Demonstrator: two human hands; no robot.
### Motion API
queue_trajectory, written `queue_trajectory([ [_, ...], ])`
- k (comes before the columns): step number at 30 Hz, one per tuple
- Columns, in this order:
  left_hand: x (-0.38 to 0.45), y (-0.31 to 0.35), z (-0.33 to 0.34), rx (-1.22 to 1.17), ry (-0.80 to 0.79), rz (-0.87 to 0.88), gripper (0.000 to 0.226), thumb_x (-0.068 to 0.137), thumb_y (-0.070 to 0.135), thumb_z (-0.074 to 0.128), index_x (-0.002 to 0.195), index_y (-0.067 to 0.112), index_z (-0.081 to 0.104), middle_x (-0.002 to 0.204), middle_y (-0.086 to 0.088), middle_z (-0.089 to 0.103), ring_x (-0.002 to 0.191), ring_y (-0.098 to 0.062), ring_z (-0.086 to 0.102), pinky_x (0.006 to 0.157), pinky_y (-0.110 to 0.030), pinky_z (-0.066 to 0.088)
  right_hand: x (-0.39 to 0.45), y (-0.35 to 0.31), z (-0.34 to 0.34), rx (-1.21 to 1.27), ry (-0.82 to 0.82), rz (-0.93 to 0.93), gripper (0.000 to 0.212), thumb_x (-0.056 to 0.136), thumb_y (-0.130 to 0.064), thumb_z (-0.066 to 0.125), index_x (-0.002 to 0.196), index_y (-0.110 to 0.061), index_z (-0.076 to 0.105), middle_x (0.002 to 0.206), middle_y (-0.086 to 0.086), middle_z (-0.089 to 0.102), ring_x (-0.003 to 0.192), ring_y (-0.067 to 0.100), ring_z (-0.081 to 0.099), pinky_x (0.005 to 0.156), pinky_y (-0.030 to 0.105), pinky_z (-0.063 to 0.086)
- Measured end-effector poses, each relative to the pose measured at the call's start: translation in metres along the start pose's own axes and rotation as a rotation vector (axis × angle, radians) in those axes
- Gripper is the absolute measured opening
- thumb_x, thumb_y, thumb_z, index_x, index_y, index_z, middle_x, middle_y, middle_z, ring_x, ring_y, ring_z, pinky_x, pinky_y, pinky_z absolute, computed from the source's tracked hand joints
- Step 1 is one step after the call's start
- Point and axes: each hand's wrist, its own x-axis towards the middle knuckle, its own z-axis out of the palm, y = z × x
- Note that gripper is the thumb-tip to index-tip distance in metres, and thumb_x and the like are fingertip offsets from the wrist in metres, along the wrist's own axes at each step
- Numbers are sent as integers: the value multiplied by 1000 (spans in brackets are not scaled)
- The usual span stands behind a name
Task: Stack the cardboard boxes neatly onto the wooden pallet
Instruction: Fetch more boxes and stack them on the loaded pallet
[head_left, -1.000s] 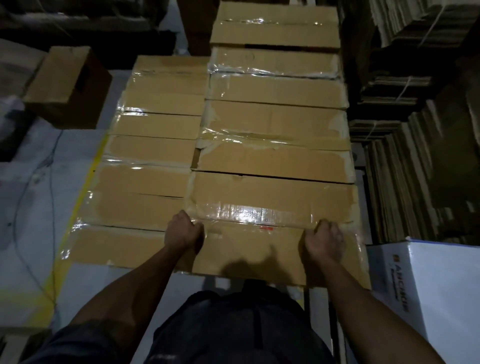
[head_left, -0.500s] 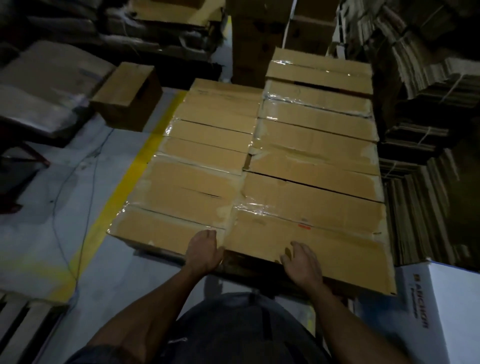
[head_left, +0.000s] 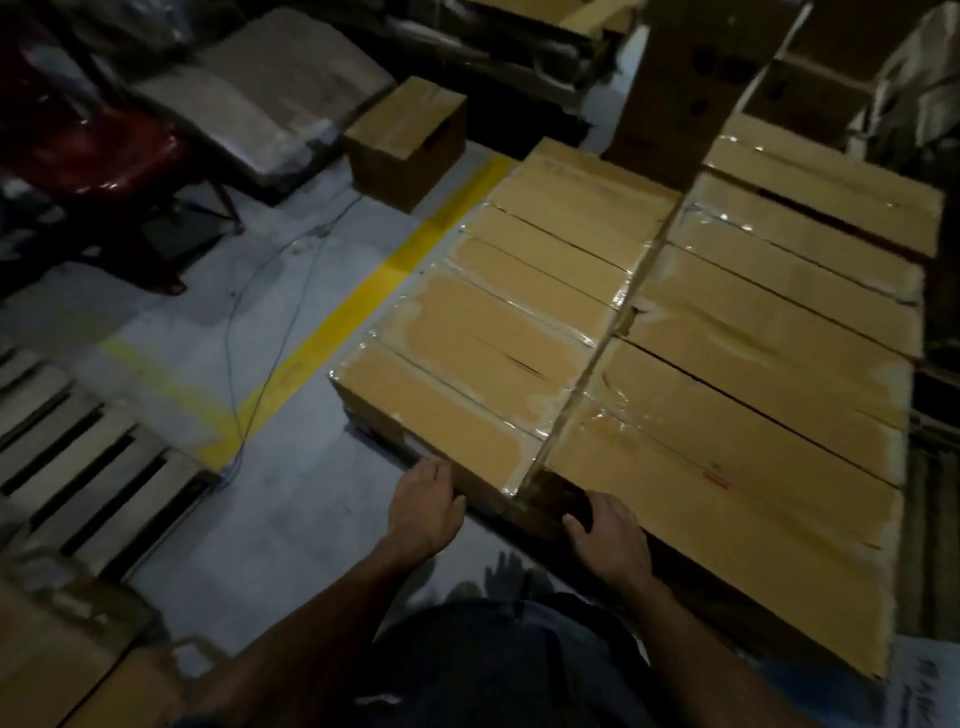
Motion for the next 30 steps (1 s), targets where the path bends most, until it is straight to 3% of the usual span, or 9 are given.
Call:
queue_trajectory([
  [4,-16,-11,-4,-60,45,-112,56,100,39,44,146,6,38,148,-13,43,138,-27,37,114,-32,25,17,-27,-4,-53,-34,-132,55,98,-45,52,144,-15,43,145,6,47,134,26,41,111,41,36],
  [8,-35,-15,-2,-107,67,-272,71,90,45,29,146,4,39,147,-16,44,136,-30,39,114,-34,26,34,-51,-5,-127,-89,-308,56,98,-46,50,145,-16,43,150,6,44,137,25,39,112,42,34],
  [14,-86,-7,10,-173,39,-558,79,83,48,23,148,4,34,151,-16,39,138,-30,35,114,-34,23,45,-76,-9,-308,-218,-599,56,99,-43,49,145,-12,43,147,11,46,135,28,41,110,39,36],
  [20,-154,7,34,-263,91,-916,66,94,45,32,147,6,35,148,-15,41,137,-30,36,112,-34,26,39,-95,14,-429,-344,-858,59,98,-46,50,144,-11,44,145,12,48,133,32,42,108,39,37],
  [30,-269,31,86,-482,304,-1327,58,99,41,45,147,10,37,148,-12,44,135,-27,41,112,-36,30,-30,-139,70,-620,-452,-1213,63,100,-47,49,151,-11,37,155,11,39,143,29,35,116,37,27],
])
